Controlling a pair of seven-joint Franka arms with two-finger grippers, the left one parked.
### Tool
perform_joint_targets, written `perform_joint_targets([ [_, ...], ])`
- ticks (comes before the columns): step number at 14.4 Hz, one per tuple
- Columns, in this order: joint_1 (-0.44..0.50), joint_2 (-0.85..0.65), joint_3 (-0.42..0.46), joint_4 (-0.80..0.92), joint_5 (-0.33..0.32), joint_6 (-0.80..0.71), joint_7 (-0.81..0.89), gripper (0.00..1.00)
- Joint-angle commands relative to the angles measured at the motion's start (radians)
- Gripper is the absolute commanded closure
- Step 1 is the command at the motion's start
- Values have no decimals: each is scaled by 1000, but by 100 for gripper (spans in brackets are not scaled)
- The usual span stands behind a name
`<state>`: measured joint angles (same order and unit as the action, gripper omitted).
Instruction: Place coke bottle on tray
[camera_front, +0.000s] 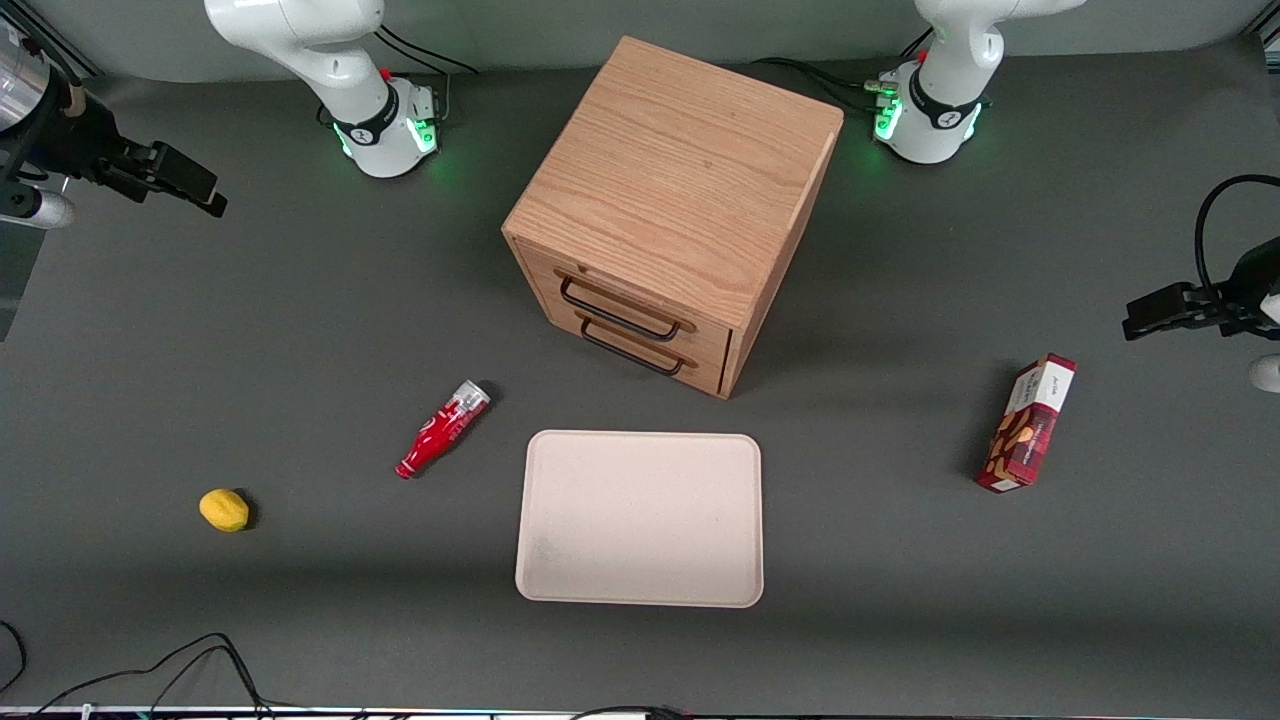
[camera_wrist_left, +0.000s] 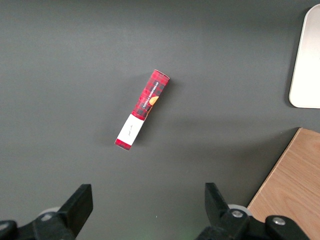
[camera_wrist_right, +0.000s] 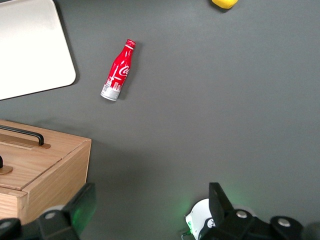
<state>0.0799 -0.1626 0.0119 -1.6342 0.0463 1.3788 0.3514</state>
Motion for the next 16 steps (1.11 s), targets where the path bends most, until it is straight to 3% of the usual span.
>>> perform_joint_targets([
  [1,-11,-6,2,-4,17,-1,-11,0],
  [9,-2,17,19,14,17,-41,7,0],
  [13,1,196,95,209,29,-40,173,0],
  [16,3,308,146,211,32,76,352,0],
])
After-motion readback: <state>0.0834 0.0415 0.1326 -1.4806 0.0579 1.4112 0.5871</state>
